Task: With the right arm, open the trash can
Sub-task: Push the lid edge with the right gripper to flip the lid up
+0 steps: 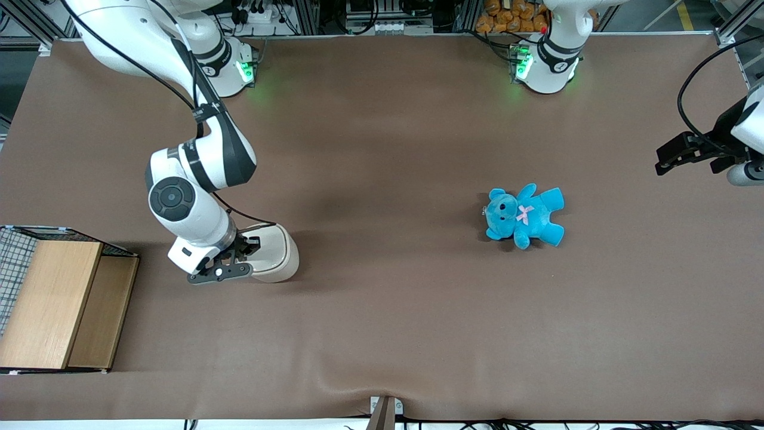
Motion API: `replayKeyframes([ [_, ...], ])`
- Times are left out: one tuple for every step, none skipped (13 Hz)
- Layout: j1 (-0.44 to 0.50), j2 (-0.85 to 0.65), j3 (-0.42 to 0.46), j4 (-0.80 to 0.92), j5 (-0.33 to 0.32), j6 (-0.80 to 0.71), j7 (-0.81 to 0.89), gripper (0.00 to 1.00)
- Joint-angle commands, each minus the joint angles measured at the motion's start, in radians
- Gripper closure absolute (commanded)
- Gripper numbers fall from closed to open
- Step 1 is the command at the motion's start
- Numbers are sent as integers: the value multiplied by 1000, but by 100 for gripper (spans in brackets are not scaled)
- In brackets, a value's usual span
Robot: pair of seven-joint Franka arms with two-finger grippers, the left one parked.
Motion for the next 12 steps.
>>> replayKeyframes([
  [-3, -2, 5, -48, -22, 59, 29, 100],
  [-5, -2, 5, -50, -22, 61, 29, 100],
  [-6, -2, 5, -50, -22, 61, 29, 100],
  [-6, -3, 5, -48, -22, 53, 31, 100],
  [-9, -14, 5, -39, -20, 49, 29, 100],
  [-16, -35, 5, -21, -8, 36, 28, 100],
  [-26, -57, 5, 1, 16, -8, 26, 100],
  [-26, -72, 5, 34, 61, -54, 25, 100],
  [-29, -106, 5, 53, 90, -98, 16, 70],
  [-46, -150, 5, 55, 92, -134, 12, 24],
  [-57, -204, 5, 55, 98, -170, 12, 0],
  [-75, -251, 3, 55, 113, -209, 12, 0],
])
